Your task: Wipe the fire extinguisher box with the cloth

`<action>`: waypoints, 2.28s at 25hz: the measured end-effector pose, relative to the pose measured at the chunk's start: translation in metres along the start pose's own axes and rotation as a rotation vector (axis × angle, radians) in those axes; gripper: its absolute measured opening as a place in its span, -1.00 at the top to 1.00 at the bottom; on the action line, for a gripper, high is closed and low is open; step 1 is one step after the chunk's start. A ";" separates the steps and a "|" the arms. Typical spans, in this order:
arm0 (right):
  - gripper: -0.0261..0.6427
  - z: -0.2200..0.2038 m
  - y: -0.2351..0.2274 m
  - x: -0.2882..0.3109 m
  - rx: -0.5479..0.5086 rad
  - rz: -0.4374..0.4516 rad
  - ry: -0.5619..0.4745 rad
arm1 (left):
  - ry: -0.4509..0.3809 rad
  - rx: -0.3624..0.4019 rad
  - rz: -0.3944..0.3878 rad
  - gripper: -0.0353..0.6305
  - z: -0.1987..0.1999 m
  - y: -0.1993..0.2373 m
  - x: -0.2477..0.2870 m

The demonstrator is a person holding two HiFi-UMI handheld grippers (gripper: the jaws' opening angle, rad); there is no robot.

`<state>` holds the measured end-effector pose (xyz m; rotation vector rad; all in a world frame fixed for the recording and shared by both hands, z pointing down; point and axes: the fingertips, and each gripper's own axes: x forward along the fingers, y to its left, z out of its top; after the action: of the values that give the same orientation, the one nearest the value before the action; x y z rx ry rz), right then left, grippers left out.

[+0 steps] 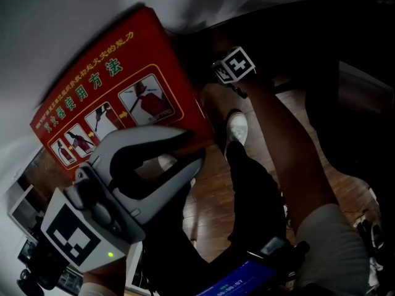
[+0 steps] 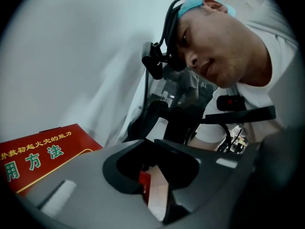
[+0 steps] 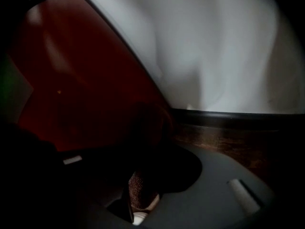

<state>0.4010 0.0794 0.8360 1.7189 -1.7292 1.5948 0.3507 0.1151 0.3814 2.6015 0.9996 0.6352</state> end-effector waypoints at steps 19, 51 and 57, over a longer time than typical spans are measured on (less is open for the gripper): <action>0.58 -0.019 0.208 -0.237 0.081 -0.120 -0.306 | -0.045 -0.027 0.077 0.71 0.007 -0.128 -0.102; 0.59 -0.006 0.177 -0.073 1.070 -0.022 -0.955 | -0.137 -0.103 0.184 0.71 -0.126 -0.103 -0.188; 0.59 -0.035 0.136 -0.006 1.072 -0.093 -0.869 | -0.107 -0.128 0.214 0.71 -0.174 -0.081 -0.191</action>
<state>0.2741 0.0722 0.7762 3.2995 -0.9033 2.0680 0.0925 0.0600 0.4414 2.6172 0.6331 0.5811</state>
